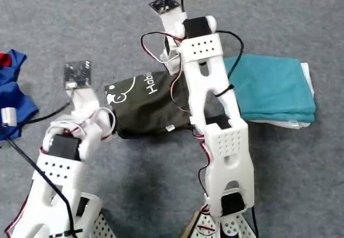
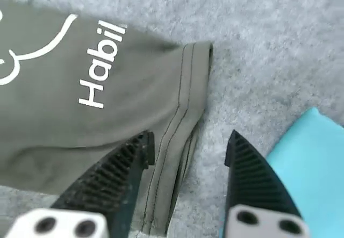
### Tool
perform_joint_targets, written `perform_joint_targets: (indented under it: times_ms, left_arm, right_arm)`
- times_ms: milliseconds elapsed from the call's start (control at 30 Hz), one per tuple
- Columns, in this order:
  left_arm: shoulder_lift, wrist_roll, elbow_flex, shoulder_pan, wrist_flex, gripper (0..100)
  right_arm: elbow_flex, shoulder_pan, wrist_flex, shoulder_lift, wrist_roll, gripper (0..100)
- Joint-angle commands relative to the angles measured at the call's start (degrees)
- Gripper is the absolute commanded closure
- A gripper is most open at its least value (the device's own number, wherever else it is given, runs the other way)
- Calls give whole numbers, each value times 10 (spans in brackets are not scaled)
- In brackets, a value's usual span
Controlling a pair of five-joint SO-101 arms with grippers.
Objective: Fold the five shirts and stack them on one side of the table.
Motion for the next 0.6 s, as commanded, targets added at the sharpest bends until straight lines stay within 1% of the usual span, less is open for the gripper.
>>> perform_joint_targets:
  times_ms: [0, 67, 133, 167, 300, 400, 467, 567]
  left_arm:
    - [-6, -20, 49, 55, -19, 982]
    - [7, -21, 110, 88, -78, 982]
    - [27, -22, 167, 107, -153, 982]
    - [38, -23, 178, 110, -172, 982]
    - [87, -25, 161, 114, -175, 982]
    - [114, -50, 156, 115, -175, 982]
    - [127, -54, 149, 116, -175, 982]
    - [130, -54, 146, 115, -174, 982]
  right_arm:
    - [-58, 22, 10, -52, -7, 764]
    - [-68, 22, 11, -52, -9, 763]
    - [-68, 23, 11, -52, -16, 763]
    - [-66, 23, 12, -52, -16, 763]
    - [-65, 30, 14, -55, -19, 768]
    - [-54, 41, 15, -79, -20, 768]
    - [-29, 50, 15, -112, -20, 768]
    - [47, 65, 15, -175, -28, 768]
